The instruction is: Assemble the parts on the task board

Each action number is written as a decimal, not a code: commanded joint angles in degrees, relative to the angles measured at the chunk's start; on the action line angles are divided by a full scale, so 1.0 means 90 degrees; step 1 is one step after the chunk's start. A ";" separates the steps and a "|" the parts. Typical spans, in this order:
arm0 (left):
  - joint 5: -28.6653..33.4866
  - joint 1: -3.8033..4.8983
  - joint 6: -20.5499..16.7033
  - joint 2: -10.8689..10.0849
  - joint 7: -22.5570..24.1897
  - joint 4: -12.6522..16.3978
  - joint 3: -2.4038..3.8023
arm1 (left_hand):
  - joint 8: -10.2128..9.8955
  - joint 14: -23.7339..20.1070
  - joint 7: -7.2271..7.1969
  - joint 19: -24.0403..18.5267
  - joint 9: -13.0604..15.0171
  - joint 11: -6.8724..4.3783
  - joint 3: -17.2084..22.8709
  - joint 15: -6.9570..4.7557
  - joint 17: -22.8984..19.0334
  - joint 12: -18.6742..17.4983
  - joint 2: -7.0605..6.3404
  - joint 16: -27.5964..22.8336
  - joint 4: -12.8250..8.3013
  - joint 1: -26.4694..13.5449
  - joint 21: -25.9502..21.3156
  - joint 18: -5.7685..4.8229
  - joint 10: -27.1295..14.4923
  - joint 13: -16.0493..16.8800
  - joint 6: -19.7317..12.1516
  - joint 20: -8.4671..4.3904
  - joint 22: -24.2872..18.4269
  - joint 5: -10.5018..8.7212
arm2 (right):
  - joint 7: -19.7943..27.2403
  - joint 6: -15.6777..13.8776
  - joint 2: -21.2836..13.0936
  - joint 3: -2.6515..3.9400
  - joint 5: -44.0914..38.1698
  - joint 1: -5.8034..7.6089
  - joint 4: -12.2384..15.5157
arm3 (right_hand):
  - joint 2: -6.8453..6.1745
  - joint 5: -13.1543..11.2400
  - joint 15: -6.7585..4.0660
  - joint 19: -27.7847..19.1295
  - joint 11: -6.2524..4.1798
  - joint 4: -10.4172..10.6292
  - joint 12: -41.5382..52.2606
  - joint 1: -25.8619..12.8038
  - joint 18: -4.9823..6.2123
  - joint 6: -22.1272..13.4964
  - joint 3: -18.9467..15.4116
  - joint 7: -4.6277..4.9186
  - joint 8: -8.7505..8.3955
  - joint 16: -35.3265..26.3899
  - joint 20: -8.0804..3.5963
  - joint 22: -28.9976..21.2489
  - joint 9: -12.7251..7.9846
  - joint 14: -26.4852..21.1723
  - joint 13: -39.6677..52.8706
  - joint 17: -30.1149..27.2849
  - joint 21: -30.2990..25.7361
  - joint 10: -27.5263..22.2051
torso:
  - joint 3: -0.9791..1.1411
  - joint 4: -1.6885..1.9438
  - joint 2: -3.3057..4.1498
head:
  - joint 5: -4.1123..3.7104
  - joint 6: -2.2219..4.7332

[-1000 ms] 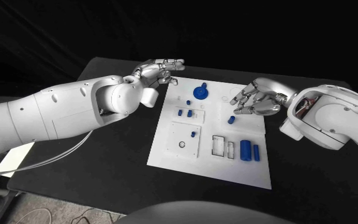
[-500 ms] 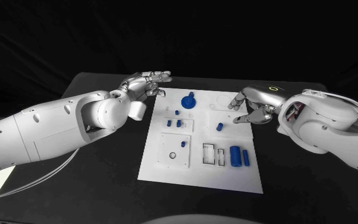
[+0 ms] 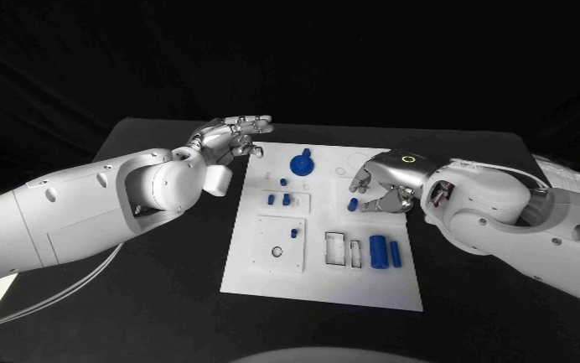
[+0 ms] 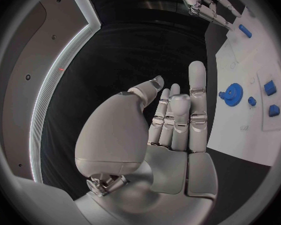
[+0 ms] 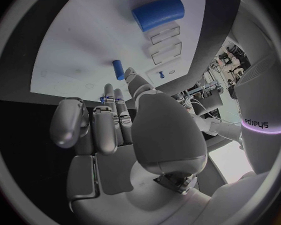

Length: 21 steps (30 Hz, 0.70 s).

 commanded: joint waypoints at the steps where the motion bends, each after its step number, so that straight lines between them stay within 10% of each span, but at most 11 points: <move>1: -0.0023 0.0003 0.0124 0.0007 0.0078 0.0007 0.0003 | 0.0023 -0.0042 0.0002 -0.0021 -0.0001 -0.0016 -0.0030 0.0014 -0.0002 0.0025 0.0009 0.0013 0.0005 -0.0004 -0.0023 0.0052 -0.0039 -0.0008 -0.0026 0.0007 -0.0009 0.0000 | 0.0060 0.0174 0.0060 -0.0001 -0.0264 -0.0026 -0.0041 | 0.0020 -0.0077 -0.0063 0.0010 -0.0016 0.0033 -0.0065 0.0108 0.0050 0.0022 0.0041 0.0055 -0.0022 -0.0004 -0.0068 0.0009 -0.0003 0.0268 -0.0045 0.0011 -0.0009 0.0083 | -0.0001 -0.0021 -0.0003 | -0.0002 -0.0007; 21: -0.0040 0.0003 0.0144 0.0001 0.0058 0.0021 0.0003 | 0.0033 -0.0038 0.0003 -0.0022 0.0000 -0.0015 -0.0035 0.0015 0.0012 0.0040 0.0018 0.0025 0.0001 -0.0002 -0.0023 0.0053 -0.0051 -0.0007 -0.0035 0.0010 -0.0010 0.0001 | 0.0072 0.0389 0.0356 -0.0007 -0.0289 -0.0087 -0.0351 | 0.0172 -0.0231 -0.0019 0.0028 -0.0031 0.0102 -0.0406 0.0276 0.0043 0.0270 0.0587 0.0146 0.0021 0.0008 -0.0037 0.0011 0.0020 0.0273 -0.0059 0.0014 -0.0012 0.0517 | -0.0003 -0.0008 -0.0002 | 0.0055 -0.0074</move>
